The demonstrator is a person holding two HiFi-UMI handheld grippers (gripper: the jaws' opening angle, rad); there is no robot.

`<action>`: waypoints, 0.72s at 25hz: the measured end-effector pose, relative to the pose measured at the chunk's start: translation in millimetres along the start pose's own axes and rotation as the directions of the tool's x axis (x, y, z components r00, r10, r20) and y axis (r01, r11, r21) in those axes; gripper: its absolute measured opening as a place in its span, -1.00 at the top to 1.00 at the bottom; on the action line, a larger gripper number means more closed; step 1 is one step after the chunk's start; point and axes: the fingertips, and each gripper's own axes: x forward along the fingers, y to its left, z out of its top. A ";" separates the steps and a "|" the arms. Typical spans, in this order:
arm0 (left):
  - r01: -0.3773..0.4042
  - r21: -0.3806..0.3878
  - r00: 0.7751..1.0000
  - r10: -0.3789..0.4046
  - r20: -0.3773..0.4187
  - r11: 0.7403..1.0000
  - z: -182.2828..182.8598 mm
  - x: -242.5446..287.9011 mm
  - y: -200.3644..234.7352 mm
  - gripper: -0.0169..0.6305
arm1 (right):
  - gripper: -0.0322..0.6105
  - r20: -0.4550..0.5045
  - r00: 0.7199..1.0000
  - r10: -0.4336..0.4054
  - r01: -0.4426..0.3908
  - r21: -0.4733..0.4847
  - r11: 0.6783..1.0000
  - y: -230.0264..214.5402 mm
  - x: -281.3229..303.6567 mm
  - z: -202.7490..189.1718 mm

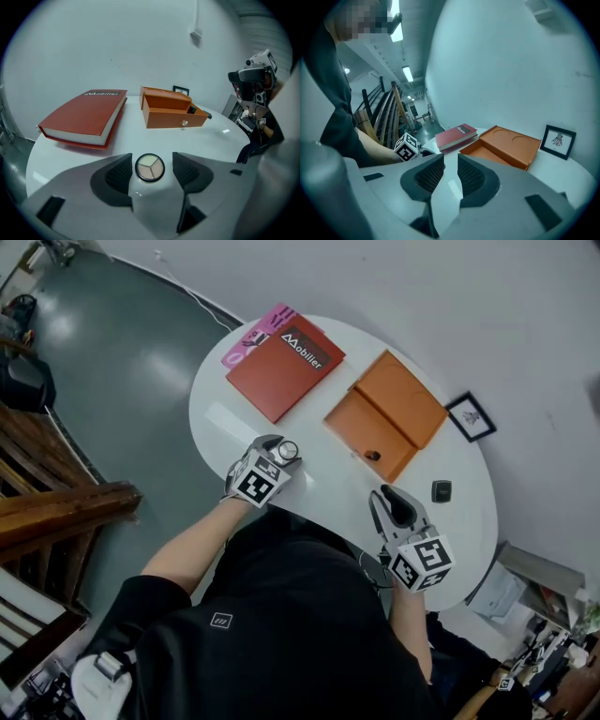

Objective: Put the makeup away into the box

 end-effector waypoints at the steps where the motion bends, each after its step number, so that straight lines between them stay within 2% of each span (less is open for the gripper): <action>1: -0.001 -0.008 1.000 0.001 -0.009 1.000 -3.1 2.6 0.0 0.12 | 0.58 0.005 1.000 0.004 -0.004 0.018 1.000 0.2 -1.3 -1.9; 4: 0.000 -0.018 1.000 -0.001 -0.030 1.000 -12.6 10.1 -1.4 0.10 | 0.59 0.008 1.000 -0.002 0.001 0.051 0.999 -1.2 -5.9 -8.5; 7: -0.013 0.010 0.999 0.014 -0.048 1.000 -18.5 11.7 -1.7 0.11 | 0.59 -0.003 1.000 -0.018 0.018 0.058 0.998 -3.9 -8.9 -13.9; 10: -0.048 0.053 0.997 0.051 -0.056 0.997 -19.0 11.8 3.3 0.27 | 0.59 0.001 0.999 -0.033 0.033 0.062 0.998 -4.7 -10.6 -13.3; 11: -0.052 0.060 0.997 0.056 -0.056 0.997 -19.0 12.4 4.0 0.27 | 0.60 0.002 0.999 -0.036 0.036 0.060 0.998 -4.1 -10.6 -13.0; 15: -0.038 0.070 0.997 0.042 -0.064 0.997 -20.3 12.6 3.2 0.28 | 0.60 0.008 0.999 -0.047 0.047 0.055 0.997 0.5 -8.9 -10.6; 18: -0.018 0.054 0.999 0.020 -0.038 0.998 -11.7 3.0 1.1 0.28 | 0.60 0.019 0.997 -0.068 0.067 0.055 0.996 0.3 -11.3 -5.1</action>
